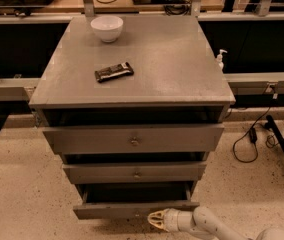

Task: Close bottom drawer

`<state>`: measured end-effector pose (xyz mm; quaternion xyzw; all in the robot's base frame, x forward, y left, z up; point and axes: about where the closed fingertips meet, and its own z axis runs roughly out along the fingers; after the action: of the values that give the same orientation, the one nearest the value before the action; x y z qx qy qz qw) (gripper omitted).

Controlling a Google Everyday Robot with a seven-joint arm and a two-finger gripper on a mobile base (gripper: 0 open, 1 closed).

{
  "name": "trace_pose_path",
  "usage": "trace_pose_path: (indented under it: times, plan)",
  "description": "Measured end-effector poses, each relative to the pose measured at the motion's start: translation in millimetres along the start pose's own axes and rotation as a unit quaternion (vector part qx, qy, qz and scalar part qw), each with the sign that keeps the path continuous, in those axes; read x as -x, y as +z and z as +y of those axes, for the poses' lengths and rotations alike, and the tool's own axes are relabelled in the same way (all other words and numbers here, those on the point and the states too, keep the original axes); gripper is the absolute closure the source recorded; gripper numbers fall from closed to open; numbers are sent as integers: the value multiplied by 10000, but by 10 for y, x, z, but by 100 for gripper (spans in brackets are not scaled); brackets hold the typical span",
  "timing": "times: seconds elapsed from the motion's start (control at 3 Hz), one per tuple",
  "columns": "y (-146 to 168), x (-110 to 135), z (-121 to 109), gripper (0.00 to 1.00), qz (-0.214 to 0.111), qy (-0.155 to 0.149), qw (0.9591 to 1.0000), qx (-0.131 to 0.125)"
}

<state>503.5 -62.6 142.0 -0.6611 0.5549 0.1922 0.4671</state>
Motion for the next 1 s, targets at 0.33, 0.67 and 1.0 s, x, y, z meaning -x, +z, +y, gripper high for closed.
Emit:
trace_pose_path:
  times: [0.33, 0.67, 1.0]
  plan:
    - [0, 0, 0, 100, 0, 0, 10000, 0]
    - [54, -50, -2, 100, 50, -24, 10000, 18]
    - [90, -143, -64, 100, 232, 77, 9996, -143]
